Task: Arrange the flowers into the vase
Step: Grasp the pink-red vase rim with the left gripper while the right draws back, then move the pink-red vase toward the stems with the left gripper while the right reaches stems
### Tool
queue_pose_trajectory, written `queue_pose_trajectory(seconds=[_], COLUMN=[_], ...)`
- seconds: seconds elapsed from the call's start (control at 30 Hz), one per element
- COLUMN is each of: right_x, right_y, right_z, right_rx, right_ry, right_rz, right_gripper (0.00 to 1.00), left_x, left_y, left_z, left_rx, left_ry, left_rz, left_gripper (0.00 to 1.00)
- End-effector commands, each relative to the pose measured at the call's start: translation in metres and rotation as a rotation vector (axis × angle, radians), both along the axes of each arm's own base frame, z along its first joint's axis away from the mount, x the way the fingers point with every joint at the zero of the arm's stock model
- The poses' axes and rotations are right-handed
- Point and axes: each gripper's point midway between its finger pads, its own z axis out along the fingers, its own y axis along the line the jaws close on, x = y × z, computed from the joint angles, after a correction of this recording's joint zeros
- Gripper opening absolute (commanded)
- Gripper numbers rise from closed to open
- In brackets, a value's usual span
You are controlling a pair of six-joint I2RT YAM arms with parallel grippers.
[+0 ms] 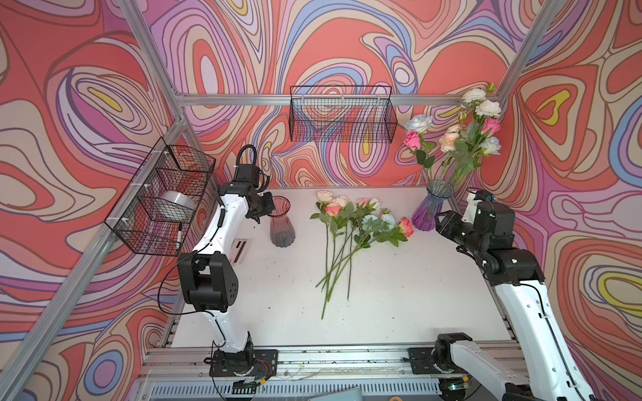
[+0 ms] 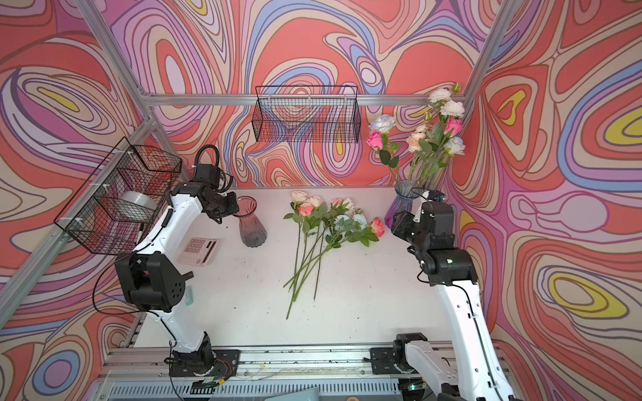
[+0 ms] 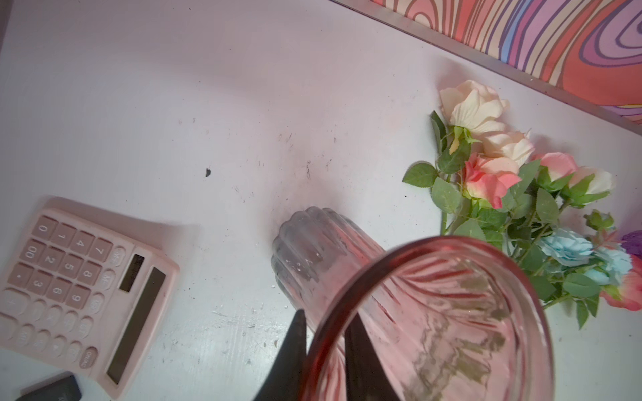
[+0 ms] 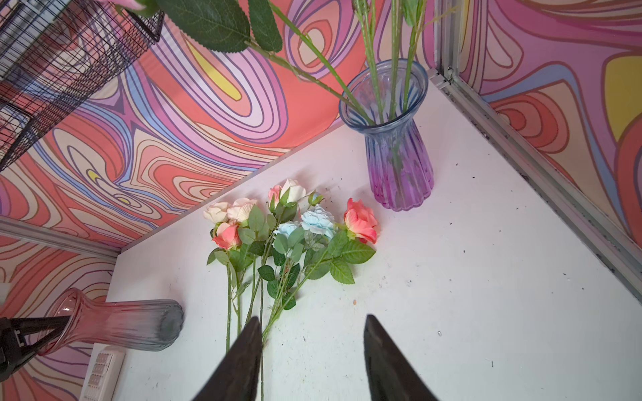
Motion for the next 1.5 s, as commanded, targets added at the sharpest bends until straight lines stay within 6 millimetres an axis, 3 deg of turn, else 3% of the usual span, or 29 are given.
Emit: queue_pose_trajectory(seconds=[0.0,0.17,0.63,0.83,0.93,1.0,1.2,1.3,1.47], right_x=[-0.004,-0.004,0.003,0.01,0.013,0.017,0.035,0.053,0.079], right_y=[0.008,0.01,0.023,0.048,0.075,0.103,0.185,0.202,0.236], right_z=[0.0,0.004,-0.002,-0.02,-0.037,-0.053,-0.126,-0.163,-0.205], right_rx=[0.004,0.009,0.044,0.065,0.045,0.03,0.039,0.098,0.18], right_ry=[-0.008,-0.02,-0.014,0.014,0.044,0.07,0.195,0.24,0.321], right_rz=[0.042,0.059,0.107,0.167,0.213,0.265,0.375,0.356,0.382], right_gripper=[0.49,0.48,0.43,0.41,0.41,0.41,0.4,0.41,0.41], left_x=[-0.011,-0.019,-0.064,-0.091,-0.105,-0.117,-0.145,-0.152,-0.148], left_y=[0.001,-0.002,-0.023,-0.039,-0.051,-0.061,-0.087,-0.092,-0.093], left_z=[-0.006,-0.006,0.01,0.015,0.018,0.018,0.007,0.0,-0.005], left_rx=[0.019,-0.005,-0.124,-0.191,-0.2,-0.206,-0.233,-0.22,-0.218], left_ry=[0.057,0.07,0.078,0.095,0.112,0.134,0.222,0.243,0.247], left_rz=[-0.039,-0.059,-0.127,-0.166,-0.198,-0.218,-0.244,-0.254,-0.257], left_gripper=[0.08,0.0,0.0,0.0,0.0,0.0,0.0,0.0,0.0])
